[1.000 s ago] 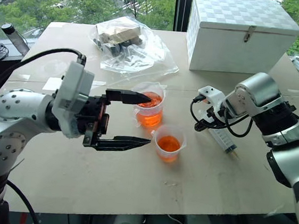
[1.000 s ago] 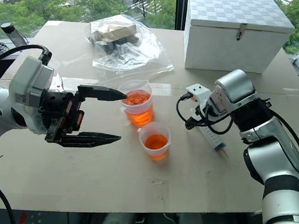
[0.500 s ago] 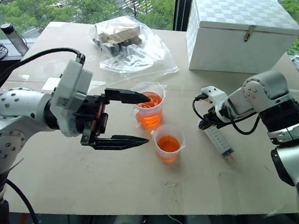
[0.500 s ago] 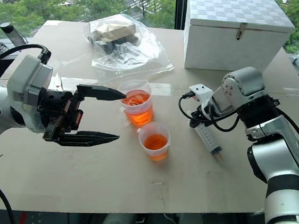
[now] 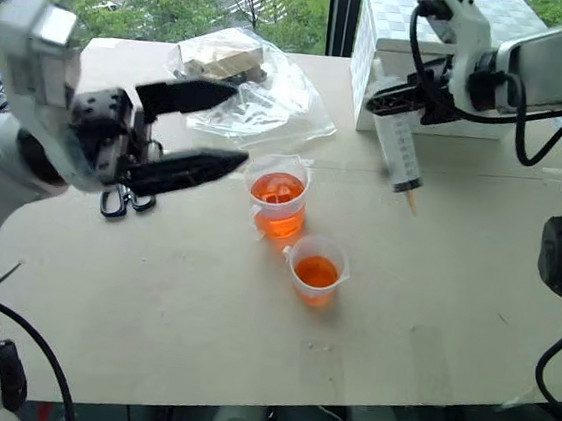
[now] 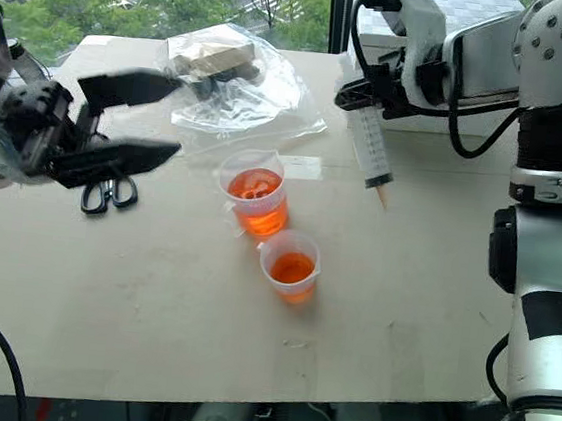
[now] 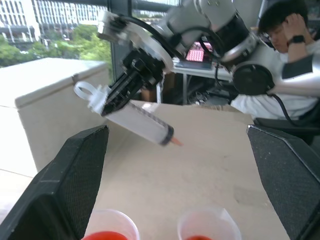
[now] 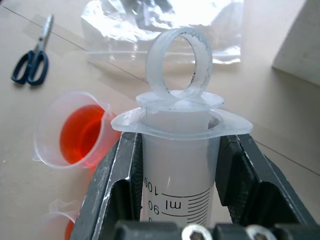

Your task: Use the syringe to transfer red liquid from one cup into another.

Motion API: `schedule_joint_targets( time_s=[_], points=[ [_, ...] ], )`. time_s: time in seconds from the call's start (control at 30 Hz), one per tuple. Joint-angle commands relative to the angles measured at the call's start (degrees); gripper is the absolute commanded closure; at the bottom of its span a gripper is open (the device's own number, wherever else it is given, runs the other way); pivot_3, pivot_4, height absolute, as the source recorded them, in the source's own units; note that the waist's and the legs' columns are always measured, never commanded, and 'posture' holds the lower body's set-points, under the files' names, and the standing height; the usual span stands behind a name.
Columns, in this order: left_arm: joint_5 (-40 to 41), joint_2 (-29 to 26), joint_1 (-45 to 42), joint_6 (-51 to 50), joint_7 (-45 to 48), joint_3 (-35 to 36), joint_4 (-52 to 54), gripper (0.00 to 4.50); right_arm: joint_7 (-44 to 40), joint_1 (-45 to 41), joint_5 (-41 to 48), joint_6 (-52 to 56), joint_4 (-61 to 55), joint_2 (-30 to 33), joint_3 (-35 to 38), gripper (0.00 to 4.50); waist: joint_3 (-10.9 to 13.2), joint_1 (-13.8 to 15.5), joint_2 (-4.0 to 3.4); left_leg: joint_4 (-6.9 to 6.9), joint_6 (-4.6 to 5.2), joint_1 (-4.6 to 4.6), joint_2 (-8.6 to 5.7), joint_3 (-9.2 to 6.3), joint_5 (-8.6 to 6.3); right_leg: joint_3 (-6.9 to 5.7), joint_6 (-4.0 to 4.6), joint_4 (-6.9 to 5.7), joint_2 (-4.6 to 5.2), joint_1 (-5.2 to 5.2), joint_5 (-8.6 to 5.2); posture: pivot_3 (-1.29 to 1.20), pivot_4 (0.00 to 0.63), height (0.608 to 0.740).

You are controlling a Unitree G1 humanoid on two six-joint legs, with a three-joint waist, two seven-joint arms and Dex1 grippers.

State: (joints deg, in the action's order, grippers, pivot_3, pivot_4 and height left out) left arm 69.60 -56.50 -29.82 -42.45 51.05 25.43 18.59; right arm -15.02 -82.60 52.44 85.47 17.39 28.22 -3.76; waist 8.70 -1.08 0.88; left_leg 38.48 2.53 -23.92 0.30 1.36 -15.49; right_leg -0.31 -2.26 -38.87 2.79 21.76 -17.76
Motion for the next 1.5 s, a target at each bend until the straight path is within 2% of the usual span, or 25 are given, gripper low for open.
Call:
schedule_joint_targets(
  time_s=[0.03,0.17,0.27,0.4,0.5,0.87,1.1,1.37,1.43,1.5],
  points=[
    [-3.7,-1.3,-8.3,2.7,0.0,0.1,-8.2,0.00,-1.8,0.9,-1.9,-12.5,-6.5,-6.0,5.1,3.00,0.0,0.0,0.00,0.01,0.00,0.00,0.00,0.02,0.00,0.01,0.00,-0.01,-0.01,0.02,0.00,0.00,0.150,0.740],
    [-9.6,-2.5,-19.3,2.2,-1.9,-3.4,-17.9,0.00,-4.0,4.0,-9.0,-27.8,-9.7,-12.4,3.3,3.00,0.0,-0.1,0.02,0.02,-0.06,0.00,-0.01,-0.02,0.03,-0.18,-0.01,-0.10,-0.16,0.07,0.00,0.00,0.150,0.740],
    [-14.0,-3.4,-24.2,3.3,1.3,-6.5,-22.5,0.00,-7.5,7.1,-14.3,-39.7,-10.3,-16.4,0.8,3.00,0.0,-0.5,0.09,0.01,-0.06,0.00,-0.05,-0.05,0.04,-0.27,-0.02,-0.11,-0.16,0.04,0.00,0.00,0.150,0.740],
    [-18.6,-2.6,-27.5,4.4,4.3,-9.4,-25.3,0.00,-11.3,12.7,-19.5,-52.8,-12.2,-21.4,-1.1,3.00,0.0,-1.4,0.17,0.03,-0.12,0.00,-0.10,-0.06,0.08,-0.29,-0.03,-0.10,-0.15,0.02,0.00,0.00,0.150,0.740],
    [-20.4,-1.7,-28.1,4.7,6.1,-10.4,-25.0,0.00,-13.6,17.6,-19.2,-56.7,-14.3,-24.8,-0.5,3.00,0.0,-1.8,0.16,-0.02,-0.18,0.03,-0.07,-0.05,0.11,-0.25,-0.03,-0.13,-0.15,0.06,0.00,0.00,0.150,0.740],
    [-26.1,-1.7,-26.2,5.8,12.9,-12.6,-25.2,0.00,-22.4,26.9,-18.8,-57.5,-17.6,-27.0,-2.9,3.00,0.0,-2.6,0.16,-0.01,-0.25,0.06,-0.04,-0.10,0.15,-0.27,-0.02,-0.12,-0.06,0.03,0.00,0.00,0.150,0.740],
    [-31.2,0.4,-25.0,9.5,15.7,-15.4,-25.0,0.00,-25.0,29.4,-23.1,-60.8,-14.9,-26.9,-5.0,3.00,0.0,-2.5,0.16,0.04,-0.25,0.11,-0.05,-0.10,0.15,-0.26,-0.02,-0.12,-0.06,0.04,0.00,0.00,0.150,0.740],
    [-31.7,2.9,-25.8,9.1,17.1,-15.8,-25.4,0.00,-27.3,29.9,-25.2,-62.3,-14.1,-27.6,-6.3,3.00,0.0,-2.5,0.16,0.05,-0.25,0.10,-0.04,-0.10,0.15,-0.26,-0.02,-0.16,-0.03,0.04,0.00,0.00,0.150,0.740],
    [-32.7,3.0,-25.6,9.6,17.5,-16.2,-25.6,0.52,-27.6,30.0,-25.6,-62.8,-14.1,-27.7,-6.5,3.00,0.0,-2.6,0.16,0.05,-0.25,0.10,-0.04,-0.11,0.15,-0.26,-0.02,-0.15,-0.03,0.04,0.00,0.00,0.150,0.740],
    [-33.7,3.1,-25.6,10.5,18.2,-16.5,-26.6,1.27,-27.9,29.9,-25.8,-63.2,-14.0,-27.9,-6.5,3.00,0.0,-2.6,0.16,0.05,-0.25,0.10,-0.04,-0.11,0.15,-0.26,-0.02,-0.15,-0.03,0.04,0.00,0.00,0.150,0.740]
  ],
)
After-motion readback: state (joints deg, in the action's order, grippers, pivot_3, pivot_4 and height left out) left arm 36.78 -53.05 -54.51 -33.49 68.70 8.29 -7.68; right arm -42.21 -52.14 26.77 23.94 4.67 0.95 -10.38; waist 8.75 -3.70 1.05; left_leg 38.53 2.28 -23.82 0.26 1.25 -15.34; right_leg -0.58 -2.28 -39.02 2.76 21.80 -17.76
